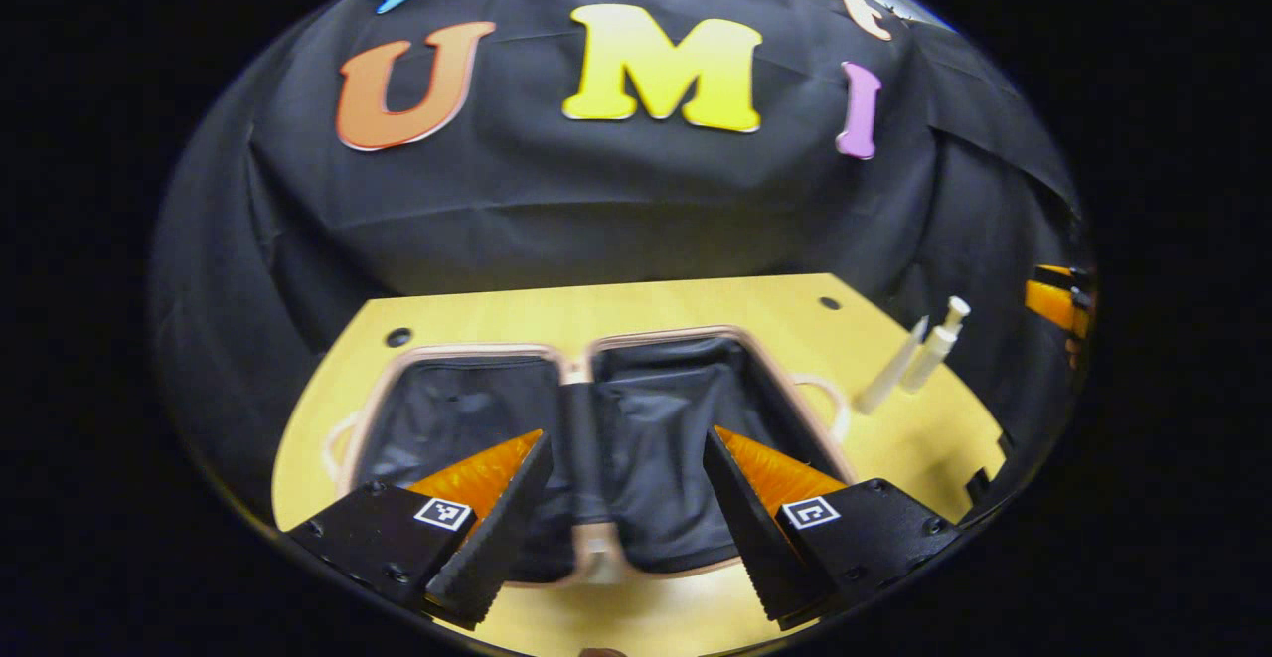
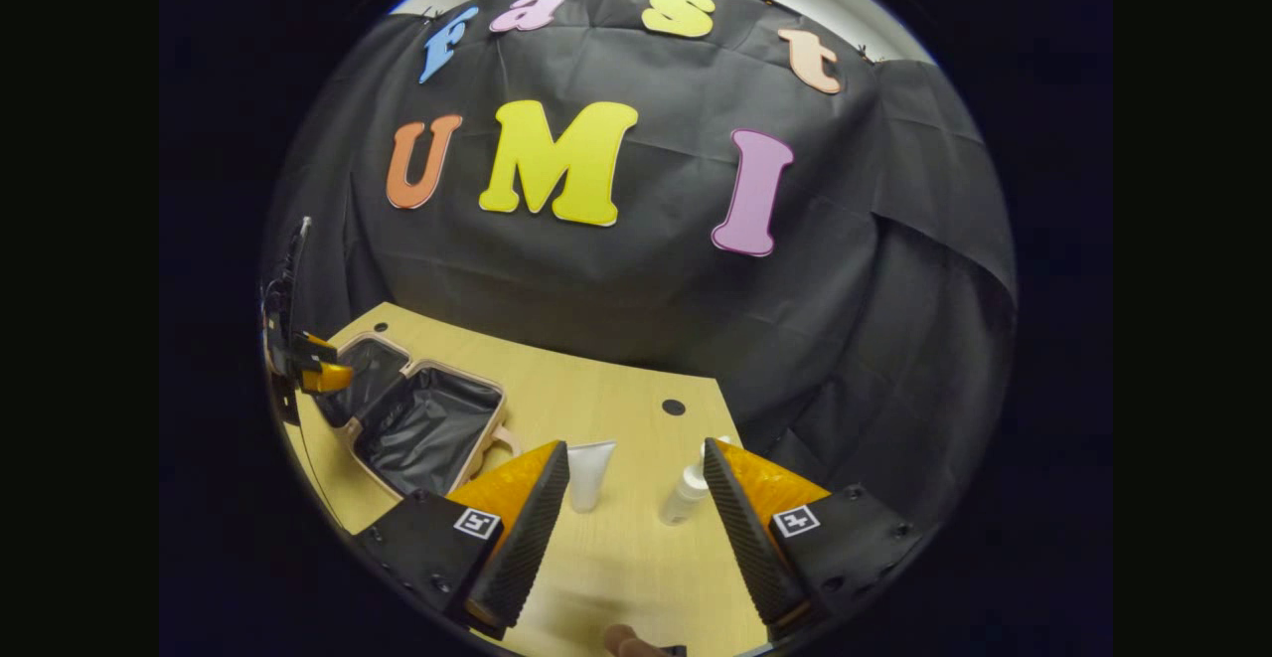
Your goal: First open the suitcase, pack the skin care products into it, and then close the suitcase.
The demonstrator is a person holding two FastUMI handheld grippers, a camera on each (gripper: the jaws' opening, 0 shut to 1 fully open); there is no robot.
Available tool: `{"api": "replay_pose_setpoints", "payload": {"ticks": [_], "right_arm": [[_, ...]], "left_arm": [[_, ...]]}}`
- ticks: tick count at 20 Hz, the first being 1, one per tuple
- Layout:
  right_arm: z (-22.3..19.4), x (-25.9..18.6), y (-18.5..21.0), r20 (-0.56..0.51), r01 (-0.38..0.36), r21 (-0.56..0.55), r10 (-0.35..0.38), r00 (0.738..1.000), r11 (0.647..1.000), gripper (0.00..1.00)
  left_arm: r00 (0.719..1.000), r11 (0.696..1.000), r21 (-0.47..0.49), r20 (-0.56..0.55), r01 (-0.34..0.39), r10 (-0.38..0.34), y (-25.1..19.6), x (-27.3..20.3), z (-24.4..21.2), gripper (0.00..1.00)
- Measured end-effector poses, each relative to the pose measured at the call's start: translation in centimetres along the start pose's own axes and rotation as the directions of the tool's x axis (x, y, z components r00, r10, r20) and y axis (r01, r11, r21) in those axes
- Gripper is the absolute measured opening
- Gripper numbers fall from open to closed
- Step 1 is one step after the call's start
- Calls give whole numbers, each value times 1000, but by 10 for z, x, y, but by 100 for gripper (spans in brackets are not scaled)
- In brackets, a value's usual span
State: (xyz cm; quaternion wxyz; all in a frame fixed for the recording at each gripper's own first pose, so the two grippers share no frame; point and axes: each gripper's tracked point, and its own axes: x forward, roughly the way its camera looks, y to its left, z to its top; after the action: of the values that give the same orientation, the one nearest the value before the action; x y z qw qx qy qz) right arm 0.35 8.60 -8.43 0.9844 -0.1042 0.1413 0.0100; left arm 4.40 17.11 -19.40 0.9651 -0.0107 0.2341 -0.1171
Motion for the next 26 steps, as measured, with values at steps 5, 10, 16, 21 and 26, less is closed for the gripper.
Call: {"api": "replay_pose_setpoints", "payload": {"ticks": [5, 10, 16, 21, 26], "right_arm": [[-20, 11, -38, -21, -6, 7, 6, 1000, 1000, 81], [-40, 22, -65, -62, -18, 15, 19, 998, 1000, 81], [-61, 35, -92, -97, -39, -7, 39, 995, 999, 81], [-81, 56, -112, -156, -49, -4, 47, 987, 999, 81], [-95, 104, -108, -211, -81, 5, 80, 974, 997, 81]], "left_arm": [[990, 989, 25, -25, 143, -142, -113, 31, 2, 98], [963, 963, 62, -73, 263, -259, -205, 68, -7, 98], [937, 936, 112, -150, 333, -316, -270, 122, -29, 98], [948, 955, 104, -194, 277, -254, -275, 156, -42, 98], [951, 967, 71, -211, 246, -226, -282, 187, -57, 87]]}}
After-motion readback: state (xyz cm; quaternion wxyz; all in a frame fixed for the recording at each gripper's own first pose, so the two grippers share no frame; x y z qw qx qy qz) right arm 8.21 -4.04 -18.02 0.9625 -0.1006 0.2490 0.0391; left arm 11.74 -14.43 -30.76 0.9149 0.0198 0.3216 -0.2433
